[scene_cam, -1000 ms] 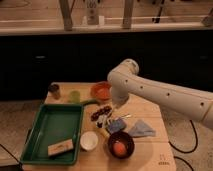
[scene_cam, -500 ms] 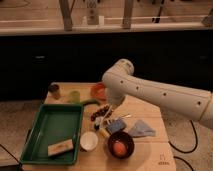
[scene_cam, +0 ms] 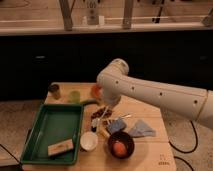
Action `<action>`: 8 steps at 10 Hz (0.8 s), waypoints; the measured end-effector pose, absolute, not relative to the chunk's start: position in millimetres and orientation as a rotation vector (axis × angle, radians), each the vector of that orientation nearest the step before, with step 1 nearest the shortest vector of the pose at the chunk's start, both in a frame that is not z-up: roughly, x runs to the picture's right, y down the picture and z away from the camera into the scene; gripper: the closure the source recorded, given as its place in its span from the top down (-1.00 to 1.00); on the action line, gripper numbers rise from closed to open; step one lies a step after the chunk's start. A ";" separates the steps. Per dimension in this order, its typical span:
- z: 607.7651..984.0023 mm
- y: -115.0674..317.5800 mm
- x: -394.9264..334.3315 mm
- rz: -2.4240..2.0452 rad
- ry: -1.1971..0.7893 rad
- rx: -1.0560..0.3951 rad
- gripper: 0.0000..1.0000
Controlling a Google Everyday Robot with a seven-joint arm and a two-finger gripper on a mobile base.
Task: Place brush in tray
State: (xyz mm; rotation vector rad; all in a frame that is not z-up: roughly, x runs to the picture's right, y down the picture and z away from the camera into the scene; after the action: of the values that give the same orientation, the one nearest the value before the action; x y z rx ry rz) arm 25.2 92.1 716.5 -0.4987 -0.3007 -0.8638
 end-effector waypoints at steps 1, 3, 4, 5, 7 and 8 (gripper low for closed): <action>713.7 92.4 24.0 -0.877 -0.304 -0.501 -0.99; 709.5 91.6 13.4 -0.907 -0.318 -0.495 -0.99; 705.7 90.6 6.0 -0.927 -0.327 -0.492 -0.99; 703.0 90.3 1.2 -0.945 -0.332 -0.491 -0.99; 697.9 89.9 -3.2 -0.974 -0.344 -0.493 -0.99; 696.1 88.9 -7.0 -0.993 -0.347 -0.495 -0.99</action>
State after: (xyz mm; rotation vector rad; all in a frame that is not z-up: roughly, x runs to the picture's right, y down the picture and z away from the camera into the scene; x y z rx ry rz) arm -7.0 88.9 696.1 -0.4950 -0.3473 -0.9929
